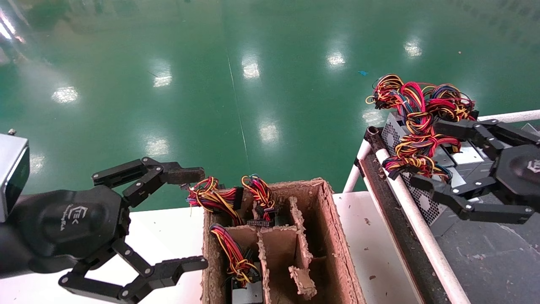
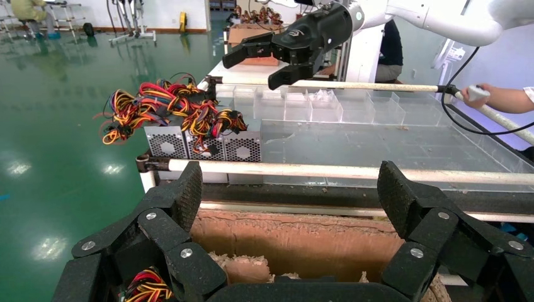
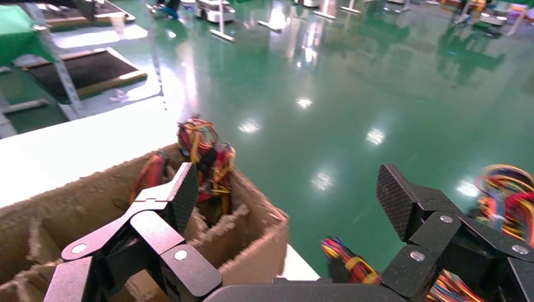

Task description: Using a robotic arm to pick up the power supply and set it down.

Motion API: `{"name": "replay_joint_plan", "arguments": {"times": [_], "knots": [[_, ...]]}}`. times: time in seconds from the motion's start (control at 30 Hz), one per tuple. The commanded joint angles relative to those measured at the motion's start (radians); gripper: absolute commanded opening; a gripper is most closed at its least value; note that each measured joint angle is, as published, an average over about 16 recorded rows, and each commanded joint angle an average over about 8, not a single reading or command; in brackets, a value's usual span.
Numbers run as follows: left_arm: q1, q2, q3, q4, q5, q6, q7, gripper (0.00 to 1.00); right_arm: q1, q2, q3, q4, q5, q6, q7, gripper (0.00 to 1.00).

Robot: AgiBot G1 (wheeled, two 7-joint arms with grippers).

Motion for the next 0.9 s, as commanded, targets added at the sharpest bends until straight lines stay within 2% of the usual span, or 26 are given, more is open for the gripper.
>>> {"name": "replay_joint_plan", "arguments": {"times": [0.03,0.9], "knots": [[0.000,0.000,0.000,0.000,0.000,0.000,0.000,1.00,0.001,-0.006,-0.004,0.011,0.003,-0.006,0.006,1.00],[0.000,0.000,0.000,0.000,0.000,0.000,0.000,1.00,0.014,-0.090,-0.060,0.156,0.045,-0.079,0.079,1.00]]}}
